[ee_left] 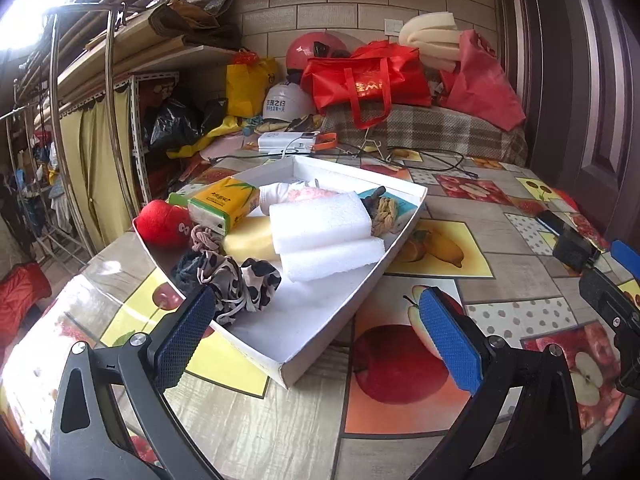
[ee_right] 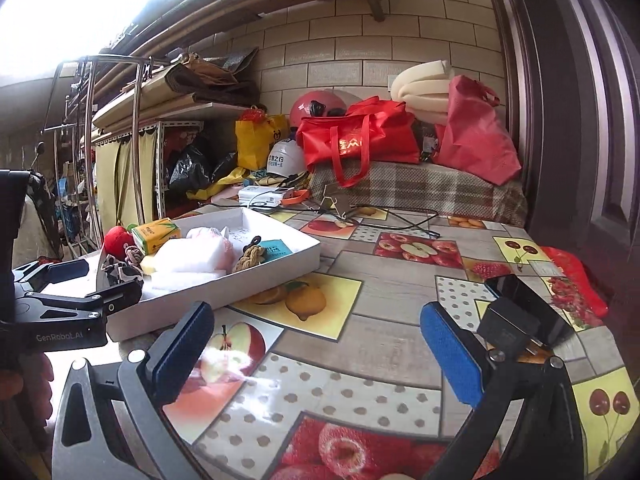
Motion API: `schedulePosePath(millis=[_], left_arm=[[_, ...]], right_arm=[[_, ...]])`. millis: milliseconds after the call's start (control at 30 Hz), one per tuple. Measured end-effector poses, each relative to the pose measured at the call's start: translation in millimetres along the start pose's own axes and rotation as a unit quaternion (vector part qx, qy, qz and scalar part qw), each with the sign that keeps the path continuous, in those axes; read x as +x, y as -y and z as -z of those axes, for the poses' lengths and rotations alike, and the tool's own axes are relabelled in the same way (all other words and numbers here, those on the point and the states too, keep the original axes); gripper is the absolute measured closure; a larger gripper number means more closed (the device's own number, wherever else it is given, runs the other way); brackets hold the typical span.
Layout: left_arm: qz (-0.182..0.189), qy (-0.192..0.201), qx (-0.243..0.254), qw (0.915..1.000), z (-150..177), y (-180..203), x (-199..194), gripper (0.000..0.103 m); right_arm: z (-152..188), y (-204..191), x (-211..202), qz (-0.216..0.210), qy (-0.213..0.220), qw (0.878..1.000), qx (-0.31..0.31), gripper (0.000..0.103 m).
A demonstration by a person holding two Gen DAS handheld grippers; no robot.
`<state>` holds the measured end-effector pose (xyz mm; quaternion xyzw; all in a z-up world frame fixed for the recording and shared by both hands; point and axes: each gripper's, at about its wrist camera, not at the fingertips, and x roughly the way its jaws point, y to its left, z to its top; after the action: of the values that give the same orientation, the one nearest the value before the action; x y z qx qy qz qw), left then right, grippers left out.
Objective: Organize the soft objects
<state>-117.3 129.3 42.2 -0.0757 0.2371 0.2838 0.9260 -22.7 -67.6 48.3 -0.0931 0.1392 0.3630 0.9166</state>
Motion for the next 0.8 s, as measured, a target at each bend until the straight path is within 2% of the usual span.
schedulePosePath(millis=[133,233,400,633,800], left_arm=[[-0.036,0.008,0.003,0.9993,3,11,-13,0.0],[-0.063,0.008,0.002,0.998,5,14,-18,0.0],[-0.047,-0.014,0.007,0.9988,2,15,-16,0.0],[-0.039,-0.03,0.006,0.9988,-6,15,-19,0.0],[-0.048,-0.035,0.003,0.9982,-11,14,-20,0.0]], right_arm=[[6,22,-22,0.031,0.004,0.999,0.031,0.0],[8,45,-34,0.069,0.028,0.994,0.084,0.0],[15,70,-34,0.082,0.019,0.986,0.142,0.0],[16,66,-34,0.08,0.011,0.988,0.135,0.0],[16,67,-32,0.078,0.006,0.988,0.134,0.0]])
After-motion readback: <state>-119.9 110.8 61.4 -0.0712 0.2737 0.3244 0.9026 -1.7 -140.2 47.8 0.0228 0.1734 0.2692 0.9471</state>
